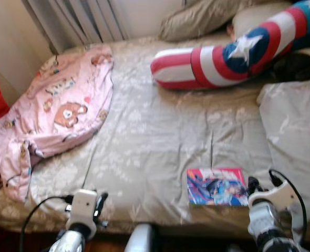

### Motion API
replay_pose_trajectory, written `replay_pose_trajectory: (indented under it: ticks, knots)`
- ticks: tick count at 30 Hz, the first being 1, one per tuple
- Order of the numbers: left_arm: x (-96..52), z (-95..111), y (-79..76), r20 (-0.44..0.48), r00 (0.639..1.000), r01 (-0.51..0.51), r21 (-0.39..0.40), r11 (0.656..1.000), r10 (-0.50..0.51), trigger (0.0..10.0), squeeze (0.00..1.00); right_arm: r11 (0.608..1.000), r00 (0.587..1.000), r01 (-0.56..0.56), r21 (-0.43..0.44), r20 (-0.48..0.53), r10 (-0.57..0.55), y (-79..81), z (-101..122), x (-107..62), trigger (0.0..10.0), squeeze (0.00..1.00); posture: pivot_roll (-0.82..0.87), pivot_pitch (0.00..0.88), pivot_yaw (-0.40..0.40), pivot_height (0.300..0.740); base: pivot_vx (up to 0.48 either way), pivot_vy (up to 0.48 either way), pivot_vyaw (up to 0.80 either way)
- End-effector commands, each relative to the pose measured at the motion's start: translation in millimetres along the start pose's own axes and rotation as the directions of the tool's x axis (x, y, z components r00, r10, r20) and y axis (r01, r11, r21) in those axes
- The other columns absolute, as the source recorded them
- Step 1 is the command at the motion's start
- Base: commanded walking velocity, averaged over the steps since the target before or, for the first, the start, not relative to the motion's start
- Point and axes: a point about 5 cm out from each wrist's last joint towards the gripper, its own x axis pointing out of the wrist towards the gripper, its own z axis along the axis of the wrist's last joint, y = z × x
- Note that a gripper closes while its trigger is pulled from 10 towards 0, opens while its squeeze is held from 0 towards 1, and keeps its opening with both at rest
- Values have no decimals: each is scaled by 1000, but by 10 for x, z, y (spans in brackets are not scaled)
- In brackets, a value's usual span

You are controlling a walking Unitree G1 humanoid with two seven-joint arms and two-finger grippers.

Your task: Clean up the room

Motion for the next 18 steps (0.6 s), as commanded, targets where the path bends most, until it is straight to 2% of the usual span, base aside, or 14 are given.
replay_pose_trajectory:
  ticks: [1, 2, 5, 7, 9, 16, 18]
  knots:
    - [34, -67, 15, -18, 1000, -17, 4, 1000, 17, 10000, 0, 998, 999, -29, -47, -16, 28, 37, -60, -14, 10000, 710, 76, 0, 119, 654, 0, 0, 0]
    - [103, -94, 16, -20, 999, -30, -10, 1000, 29, 10000, 0, 989, 997, -77, -125, -26, 74, 83, -85, -21, 10000, 0, 69, 0, 110, 654, 0, 0, 0]
    - [176, -153, 31, -42, 998, -52, -42, 998, 50, 10000, 0, 953, 987, -162, -255, -60, 152, 149, -156, -44, 10000, 0, 58, 0, 102, 654, 0, 0, 0]
    - [252, -227, 39, -75, 995, -73, -73, 995, 68, 10000, 0, 894, 972, -235, -381, -98, 214, 188, -234, -77, 10000, 0, 32, 0, 80, 654, 0, 0, 0]
    - [291, -302, 52, -108, 989, -108, -108, 988, 96, 10000, 0, 831, 963, -269, -487, -119, 242, 144, -281, -112, 10000, 0, 21, 0, 68, 654, 0, 0, 0]
    - [353, -391, 28, -148, 982, -142, -159, 977, 119, 10000, 0, 805, 965, -263, -531, -128, 231, -29, -280, -143, 10000, 0, -7, 0, 58, 654, 0, 0, 0]
    - [374, -444, -13, -175, 979, -130, -157, 979, 102, 10000, 0, 821, 975, -216, -528, -158, 156, -202, -328, -169, 10000, 0, -24, 0, 61, 664, 0, 0, 0]
